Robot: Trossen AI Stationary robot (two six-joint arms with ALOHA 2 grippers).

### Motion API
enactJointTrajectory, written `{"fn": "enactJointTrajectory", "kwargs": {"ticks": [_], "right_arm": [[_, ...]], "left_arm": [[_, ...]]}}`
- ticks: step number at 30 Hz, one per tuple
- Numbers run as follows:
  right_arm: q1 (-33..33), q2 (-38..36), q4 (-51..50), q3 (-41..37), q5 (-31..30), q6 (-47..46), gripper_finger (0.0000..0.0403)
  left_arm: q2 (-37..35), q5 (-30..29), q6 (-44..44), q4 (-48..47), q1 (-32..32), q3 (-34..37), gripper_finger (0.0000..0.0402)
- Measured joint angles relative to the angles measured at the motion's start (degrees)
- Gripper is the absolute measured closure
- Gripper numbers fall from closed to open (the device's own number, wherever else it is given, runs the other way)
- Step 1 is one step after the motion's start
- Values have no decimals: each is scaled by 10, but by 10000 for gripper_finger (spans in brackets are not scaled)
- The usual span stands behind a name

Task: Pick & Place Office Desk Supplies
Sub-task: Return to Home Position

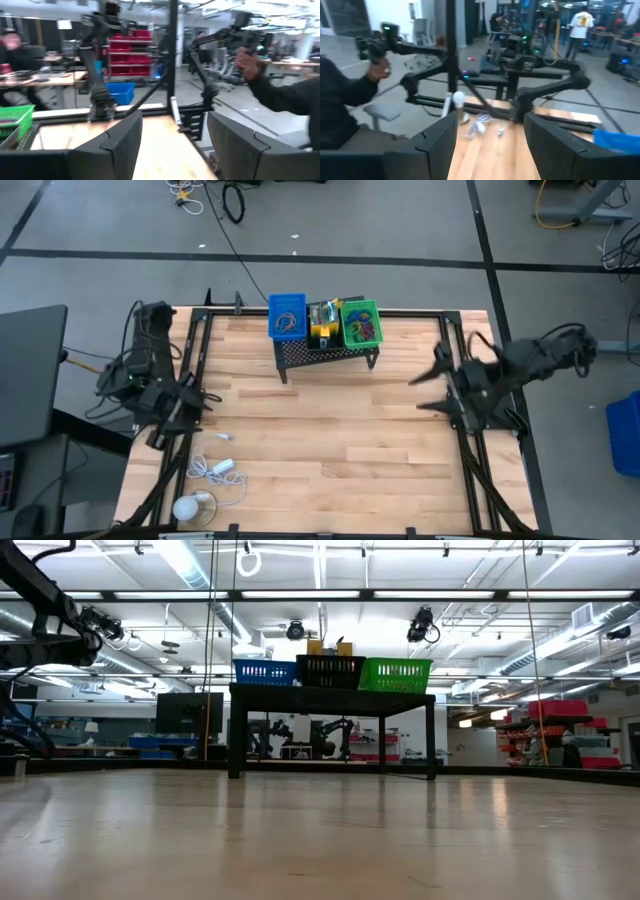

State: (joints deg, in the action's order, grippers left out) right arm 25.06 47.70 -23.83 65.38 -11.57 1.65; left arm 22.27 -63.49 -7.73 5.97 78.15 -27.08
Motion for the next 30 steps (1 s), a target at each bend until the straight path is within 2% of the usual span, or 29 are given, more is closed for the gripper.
{"fn": "enactJointTrajectory", "kwargs": {"ticks": [2, 4, 9, 11, 16, 21, 25, 30], "right_arm": [[35, -38, 43, -72, -22, -8, 165], [64, -70, 82, -140, -29, -4, 165], [122, -122, 185, -282, -12, 3, 165], [142, -131, 221, -329, 15, 1, 165], [178, -127, 349, -435, 30, -12, 165], [184, -106, 506, -538, 41, 15, 165], [162, -82, 616, -603, 39, 40, 165], [97, -52, 677, -633, 39, 53, 165]], "left_arm": [[2, -23, -24, 49, 17, 28, 170], [2, -18, -56, 116, 25, 62, 171], [-14, 38, -171, 313, 20, 157, 171], [-32, 70, -183, 335, 13, 185, 170], [-81, 166, -170, 279, -6, 232, 170], [-109, 145, -106, 213, -51, 246, 170], [-113, 167, -88, 177, -102, 246, 170], [-115, 237, -107, 176, -179, 246, 170]]}}
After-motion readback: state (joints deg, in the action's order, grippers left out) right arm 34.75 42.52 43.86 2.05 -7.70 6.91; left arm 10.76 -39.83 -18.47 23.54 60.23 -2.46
